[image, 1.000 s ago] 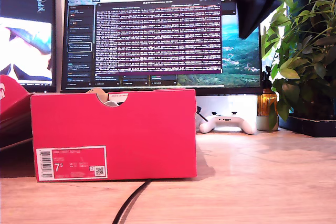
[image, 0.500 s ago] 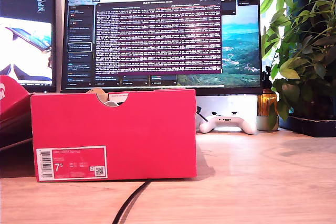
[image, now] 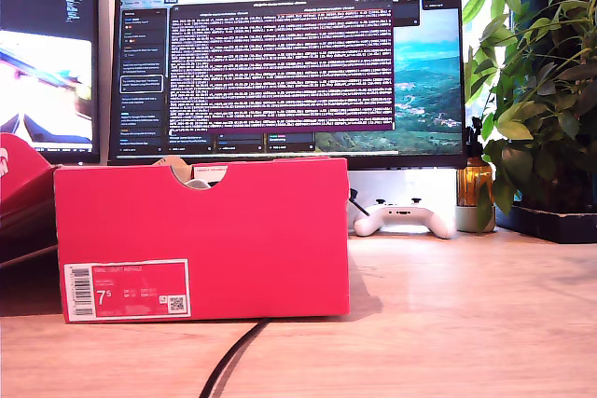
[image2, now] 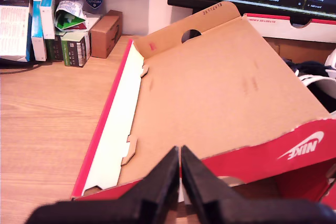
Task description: Pack the blue shoes by picking the first shoe and placing it inside the red shoebox, left side, then picking and rotating the second shoe and placing it in the shoebox
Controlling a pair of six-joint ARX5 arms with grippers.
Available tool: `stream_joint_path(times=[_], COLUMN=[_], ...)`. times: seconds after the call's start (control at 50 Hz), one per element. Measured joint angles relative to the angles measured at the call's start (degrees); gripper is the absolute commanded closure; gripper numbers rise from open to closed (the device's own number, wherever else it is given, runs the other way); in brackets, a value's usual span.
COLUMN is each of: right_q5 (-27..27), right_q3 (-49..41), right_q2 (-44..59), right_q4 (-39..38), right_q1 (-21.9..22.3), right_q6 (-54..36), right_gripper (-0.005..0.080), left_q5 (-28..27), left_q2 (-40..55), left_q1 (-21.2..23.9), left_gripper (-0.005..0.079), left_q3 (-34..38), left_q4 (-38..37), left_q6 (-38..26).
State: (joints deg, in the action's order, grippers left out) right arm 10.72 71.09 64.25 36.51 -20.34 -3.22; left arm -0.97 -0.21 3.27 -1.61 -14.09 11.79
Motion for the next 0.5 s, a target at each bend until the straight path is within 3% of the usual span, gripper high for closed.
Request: stream_joint_path(times=[0.22,0.5], right_q5=[0.22,-1.38], right_q3=[-12.04,-19.78], right_q2=[-7.87,-9.79], right_q4=[-12.28,-19.96], right_q1=[5.18,5.60], right_q6=[0.00,0.17], right_gripper=[0.0765,0.0765], left_q5=[-0.02,-0.02], left_q2=[0.00,0.00], left_q1=[0.00,0.00], left_gripper=[0.0763,0.0763], left_q3=[0.00,0.00], left_q4=[0.00,0.00], left_q6=[0.00,-0.02])
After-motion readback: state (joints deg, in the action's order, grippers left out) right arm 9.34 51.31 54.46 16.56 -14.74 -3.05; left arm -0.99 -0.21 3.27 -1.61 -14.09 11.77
